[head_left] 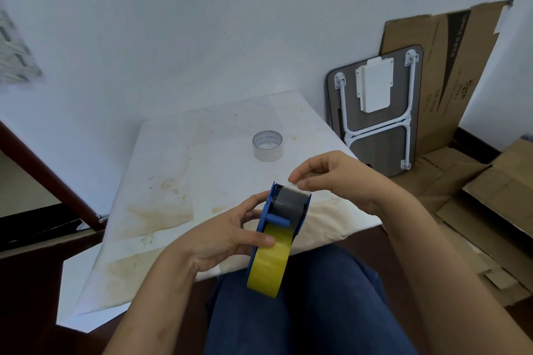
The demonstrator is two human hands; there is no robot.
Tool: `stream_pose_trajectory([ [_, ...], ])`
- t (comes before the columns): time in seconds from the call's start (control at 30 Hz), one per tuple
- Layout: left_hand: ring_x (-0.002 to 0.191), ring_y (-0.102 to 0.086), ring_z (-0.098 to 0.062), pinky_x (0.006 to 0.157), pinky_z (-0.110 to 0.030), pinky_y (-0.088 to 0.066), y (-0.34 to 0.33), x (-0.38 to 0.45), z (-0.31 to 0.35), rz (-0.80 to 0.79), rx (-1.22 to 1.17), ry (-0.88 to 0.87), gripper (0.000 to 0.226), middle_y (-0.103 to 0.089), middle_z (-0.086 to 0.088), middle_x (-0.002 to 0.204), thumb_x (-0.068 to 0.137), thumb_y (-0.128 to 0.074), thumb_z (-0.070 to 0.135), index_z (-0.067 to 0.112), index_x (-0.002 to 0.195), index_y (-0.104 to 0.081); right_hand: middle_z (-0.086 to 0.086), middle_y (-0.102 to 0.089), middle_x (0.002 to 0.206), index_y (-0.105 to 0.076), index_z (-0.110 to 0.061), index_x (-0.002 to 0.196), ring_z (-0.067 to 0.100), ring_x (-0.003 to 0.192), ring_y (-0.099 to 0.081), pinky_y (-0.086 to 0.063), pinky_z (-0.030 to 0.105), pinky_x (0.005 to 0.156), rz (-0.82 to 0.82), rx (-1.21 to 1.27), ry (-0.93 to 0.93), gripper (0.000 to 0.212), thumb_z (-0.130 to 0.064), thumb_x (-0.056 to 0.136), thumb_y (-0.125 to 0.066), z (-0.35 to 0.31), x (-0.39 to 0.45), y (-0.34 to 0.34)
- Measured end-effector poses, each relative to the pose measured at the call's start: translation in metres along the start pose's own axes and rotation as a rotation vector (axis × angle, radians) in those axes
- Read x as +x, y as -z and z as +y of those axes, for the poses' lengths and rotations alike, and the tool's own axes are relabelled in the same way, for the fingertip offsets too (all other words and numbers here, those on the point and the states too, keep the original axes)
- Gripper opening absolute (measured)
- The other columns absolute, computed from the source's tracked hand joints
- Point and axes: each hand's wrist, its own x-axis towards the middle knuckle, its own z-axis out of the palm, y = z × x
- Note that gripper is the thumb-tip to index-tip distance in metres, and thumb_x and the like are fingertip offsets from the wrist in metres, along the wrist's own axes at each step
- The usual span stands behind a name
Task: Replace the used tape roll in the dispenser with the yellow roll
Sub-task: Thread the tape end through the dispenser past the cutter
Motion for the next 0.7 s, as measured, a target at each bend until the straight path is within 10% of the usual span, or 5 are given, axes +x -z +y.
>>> stream_pose_trajectory([
  [0.7, 0.107, -0.070, -0.021, 0.091, -0.042, -0.057, -0.001, -0.002, 0.012, 0.007, 0.128, -0.007, 0.080, -0.057, 0.003, 0.138, 0.080, -0.075, -0.005, 0.047, 0.137, -0.050, 0.002, -0.068, 0.075, -0.073, -0.009, 0.078, 0.008, 0.066, -0.058, -0.051, 0.028, 0.077, 0.179, 0.065, 0.029, 0.009, -0.005, 0.079, -0.064, 0.003, 0.003, -0.016],
])
